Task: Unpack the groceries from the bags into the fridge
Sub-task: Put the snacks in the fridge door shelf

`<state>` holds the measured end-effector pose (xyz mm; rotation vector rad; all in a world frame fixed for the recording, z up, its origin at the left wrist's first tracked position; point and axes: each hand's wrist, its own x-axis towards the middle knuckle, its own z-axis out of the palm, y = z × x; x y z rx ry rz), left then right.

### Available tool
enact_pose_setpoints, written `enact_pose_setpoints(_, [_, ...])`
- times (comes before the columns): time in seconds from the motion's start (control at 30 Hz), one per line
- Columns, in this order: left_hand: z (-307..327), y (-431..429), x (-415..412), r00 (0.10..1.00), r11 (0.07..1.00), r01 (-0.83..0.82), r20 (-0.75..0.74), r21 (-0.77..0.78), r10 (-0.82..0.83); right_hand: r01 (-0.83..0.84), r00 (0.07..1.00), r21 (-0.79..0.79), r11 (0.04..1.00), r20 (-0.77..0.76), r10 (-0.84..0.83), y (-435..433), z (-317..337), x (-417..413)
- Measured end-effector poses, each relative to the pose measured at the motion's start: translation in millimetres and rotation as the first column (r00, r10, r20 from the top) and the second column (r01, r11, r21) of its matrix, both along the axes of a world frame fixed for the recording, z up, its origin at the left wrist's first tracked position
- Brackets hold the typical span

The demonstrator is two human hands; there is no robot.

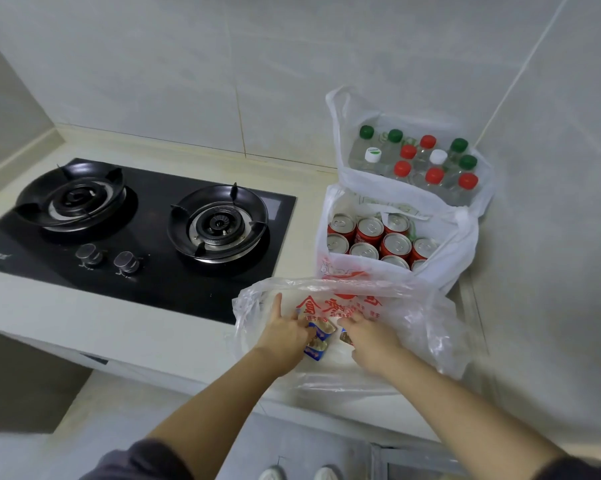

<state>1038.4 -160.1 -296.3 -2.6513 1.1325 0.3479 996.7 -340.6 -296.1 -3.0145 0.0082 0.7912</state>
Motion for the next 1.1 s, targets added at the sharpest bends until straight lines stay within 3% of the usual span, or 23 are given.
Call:
enact_pose_setpoints(0.23, [-31.6, -15.0, 2.8, 0.992, 0.992, -0.124, 0.006, -0.031, 0.124, 0.042, 0.999, -0.018, 0.999, -0.006, -0.042, -0.7, -14.3, -0.2])
enact_pose_setpoints(0.67, [-29.4, -20.8, -4.8, 0.99, 0.992, -0.127, -0.06, -0.017, 0.125, 0.244, 0.968, 0.198, 0.949, 0.011, -0.251, -7.7, -22.2, -12.1])
enact_pose_setpoints(0.77, [-16.0, -19.9, -5.7, 0.966, 0.958, -0.23, -0.156, -0.17, 0.204, 0.34, 0.931, 0.329, 0.881, 0.016, -0.365, -7.4, -19.8, -12.1])
enact_pose_setpoints(0.83, [-1.1, -16.1, -7.4, 0.876, 0.816, -0.445, -0.369, -0.369, 0.311, 0.411, 0.881, 0.5, 0.762, -0.004, -0.473, -5.5, -13.7, -12.7])
enact_pose_setpoints(0.93, [21.1, -3.8, -9.3, 0.699, 0.49, -0.705, -0.618, -0.512, 0.361, 0.456, 0.824, 0.684, 0.57, -0.084, -0.56, 2.1, 8.0, -15.7])
enact_pose_setpoints(1.03, [49.8, 11.9, -16.3, 0.609, 0.299, -0.792, -0.723, -0.532, 0.326, 0.45, 0.793, 0.826, 0.341, -0.194, -0.578, 17.8, 38.8, -20.3])
enact_pose_setpoints(1.1, [70.3, 22.4, -20.9, 0.573, 0.203, -0.82, -0.77, -0.536, 0.282, 0.382, 0.805, 0.882, 0.276, -0.171, -0.568, 29.8, 59.2, -22.0])
